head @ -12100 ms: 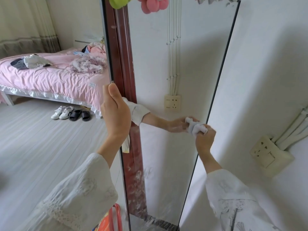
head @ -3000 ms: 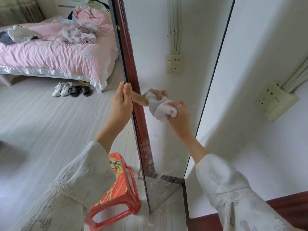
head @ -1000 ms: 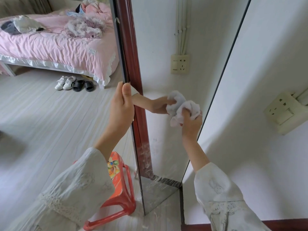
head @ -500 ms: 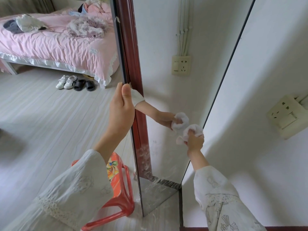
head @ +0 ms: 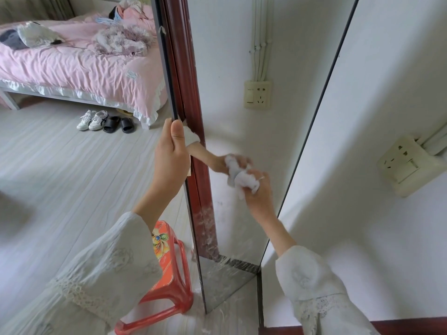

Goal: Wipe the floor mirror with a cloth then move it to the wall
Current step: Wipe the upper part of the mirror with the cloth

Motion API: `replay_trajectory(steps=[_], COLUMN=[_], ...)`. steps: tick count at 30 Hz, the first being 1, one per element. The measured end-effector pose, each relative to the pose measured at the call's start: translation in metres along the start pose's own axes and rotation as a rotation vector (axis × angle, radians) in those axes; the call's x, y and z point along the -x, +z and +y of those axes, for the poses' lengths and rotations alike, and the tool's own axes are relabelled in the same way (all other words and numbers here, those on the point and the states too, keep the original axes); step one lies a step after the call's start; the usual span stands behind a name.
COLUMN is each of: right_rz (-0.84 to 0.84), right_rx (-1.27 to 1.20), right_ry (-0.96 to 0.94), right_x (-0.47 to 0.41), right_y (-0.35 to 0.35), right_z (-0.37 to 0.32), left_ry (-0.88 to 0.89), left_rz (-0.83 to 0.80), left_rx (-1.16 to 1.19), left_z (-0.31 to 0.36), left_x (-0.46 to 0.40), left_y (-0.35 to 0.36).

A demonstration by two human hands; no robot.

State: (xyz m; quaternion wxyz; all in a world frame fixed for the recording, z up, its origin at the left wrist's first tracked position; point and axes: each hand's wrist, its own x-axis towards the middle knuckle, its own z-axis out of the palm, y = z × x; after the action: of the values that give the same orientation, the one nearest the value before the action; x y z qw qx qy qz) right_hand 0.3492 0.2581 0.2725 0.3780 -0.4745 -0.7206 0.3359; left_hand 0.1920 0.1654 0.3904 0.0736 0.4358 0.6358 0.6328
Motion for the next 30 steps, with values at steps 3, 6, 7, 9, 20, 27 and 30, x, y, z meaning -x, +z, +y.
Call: replay_trajectory(steps=[3, 6, 7, 9, 20, 27, 30], right_rz=[-0.26, -0.217, -0.164, 0.007, -0.095, 0.102, 0.254], right_rx=[0.259, 0.207, 0.175, 0.096, 0.093, 0.073, -0.001], right_ry=[0.123, 0.175, 0.138, 0.01, -0.089, 0.048, -0.035], right_x=[0.024, 0.024, 0.02, 0.004, 0.005, -0.017, -0.05], right_y=[0.009, -0.002, -0.007, -0.02, -0.004, -0.047, -0.073], right_z=[0.032, 0.022, 0.011, -0.016, -0.017, 0.008, -0.026], left_ry=[0.008, 0.008, 0.011, 0.011, -0.02, -0.028, -0.04], left_rz=[-0.012, -0.022, -0.023, -0.021, 0.017, 0.063, 0.109], left_rx=[-0.008, -0.007, -0.01, -0.015, 0.029, 0.045, 0.037], left_z=[0.0, 0.0, 0.001, 0.002, 0.003, 0.005, 0.008], left_x=[0.001, 0.002, 0.001, 0.001, 0.002, 0.005, 0.007], left_y=[-0.001, -0.002, -0.003, -0.003, 0.001, 0.005, 0.01])
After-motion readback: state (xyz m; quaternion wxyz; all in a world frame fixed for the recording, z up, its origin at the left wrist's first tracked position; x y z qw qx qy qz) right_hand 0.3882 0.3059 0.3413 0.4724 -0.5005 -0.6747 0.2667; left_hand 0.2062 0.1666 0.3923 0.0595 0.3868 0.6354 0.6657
